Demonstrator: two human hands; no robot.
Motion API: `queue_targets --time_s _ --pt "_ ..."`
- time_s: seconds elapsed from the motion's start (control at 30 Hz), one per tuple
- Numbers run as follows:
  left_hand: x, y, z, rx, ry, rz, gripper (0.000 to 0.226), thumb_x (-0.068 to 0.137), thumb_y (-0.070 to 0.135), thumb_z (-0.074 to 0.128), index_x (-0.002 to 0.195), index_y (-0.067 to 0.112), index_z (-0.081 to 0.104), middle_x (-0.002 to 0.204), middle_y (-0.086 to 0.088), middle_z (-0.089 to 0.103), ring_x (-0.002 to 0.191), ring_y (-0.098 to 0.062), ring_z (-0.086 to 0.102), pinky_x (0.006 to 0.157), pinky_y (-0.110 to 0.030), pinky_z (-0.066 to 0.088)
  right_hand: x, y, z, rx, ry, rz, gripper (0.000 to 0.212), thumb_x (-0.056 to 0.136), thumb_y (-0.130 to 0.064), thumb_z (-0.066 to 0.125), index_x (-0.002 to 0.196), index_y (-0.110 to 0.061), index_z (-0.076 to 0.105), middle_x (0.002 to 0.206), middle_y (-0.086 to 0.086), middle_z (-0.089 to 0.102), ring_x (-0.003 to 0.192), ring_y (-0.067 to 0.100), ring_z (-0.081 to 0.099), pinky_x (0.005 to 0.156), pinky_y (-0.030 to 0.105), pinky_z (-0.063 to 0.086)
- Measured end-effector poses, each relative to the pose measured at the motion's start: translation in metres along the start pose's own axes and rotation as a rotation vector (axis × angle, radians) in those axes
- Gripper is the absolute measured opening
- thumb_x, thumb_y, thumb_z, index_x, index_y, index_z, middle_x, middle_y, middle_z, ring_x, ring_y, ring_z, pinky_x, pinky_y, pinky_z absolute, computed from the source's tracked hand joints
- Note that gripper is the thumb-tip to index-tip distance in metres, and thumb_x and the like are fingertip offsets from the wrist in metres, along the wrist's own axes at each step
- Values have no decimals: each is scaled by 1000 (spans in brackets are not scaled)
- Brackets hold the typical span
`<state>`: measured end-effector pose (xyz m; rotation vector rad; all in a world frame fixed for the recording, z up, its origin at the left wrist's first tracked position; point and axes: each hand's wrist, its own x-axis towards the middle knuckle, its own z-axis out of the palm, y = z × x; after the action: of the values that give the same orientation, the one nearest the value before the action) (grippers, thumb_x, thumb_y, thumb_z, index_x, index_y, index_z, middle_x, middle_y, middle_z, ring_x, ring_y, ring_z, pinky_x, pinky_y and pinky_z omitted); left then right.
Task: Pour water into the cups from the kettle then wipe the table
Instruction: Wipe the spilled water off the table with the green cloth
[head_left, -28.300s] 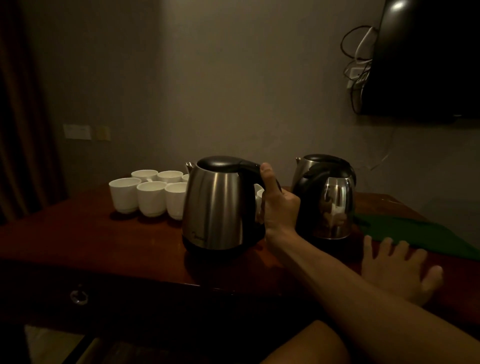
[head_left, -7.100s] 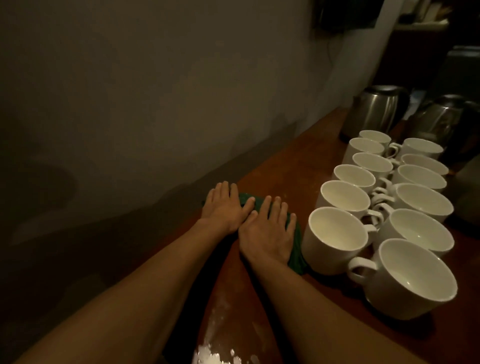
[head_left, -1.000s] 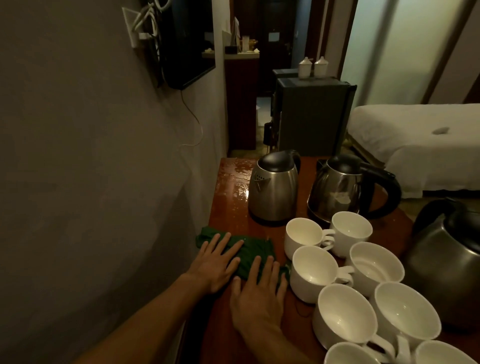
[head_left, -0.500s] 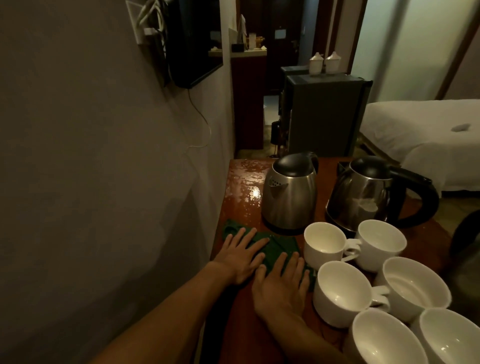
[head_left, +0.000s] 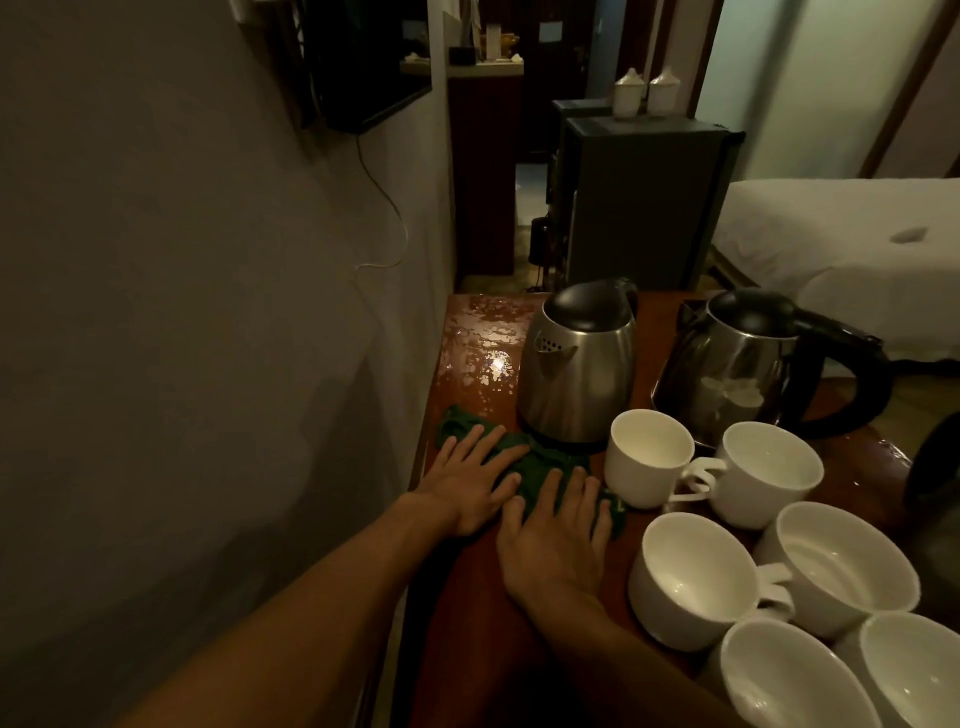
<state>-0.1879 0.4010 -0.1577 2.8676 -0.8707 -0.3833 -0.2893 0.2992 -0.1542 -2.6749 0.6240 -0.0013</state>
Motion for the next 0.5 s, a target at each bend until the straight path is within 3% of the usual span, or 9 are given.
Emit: queue_targets --time_s 0.5 --pt "-85 13 11 35 -47 -67 54 109 46 17 159 41 -1 168 3 -17 153 -22 -20 122 -44 -11 -73 -7 -17 -45 -233 5 69 103 -52 12 159 -15 -3 166 10 -13 152 26 -16 121 48 -12"
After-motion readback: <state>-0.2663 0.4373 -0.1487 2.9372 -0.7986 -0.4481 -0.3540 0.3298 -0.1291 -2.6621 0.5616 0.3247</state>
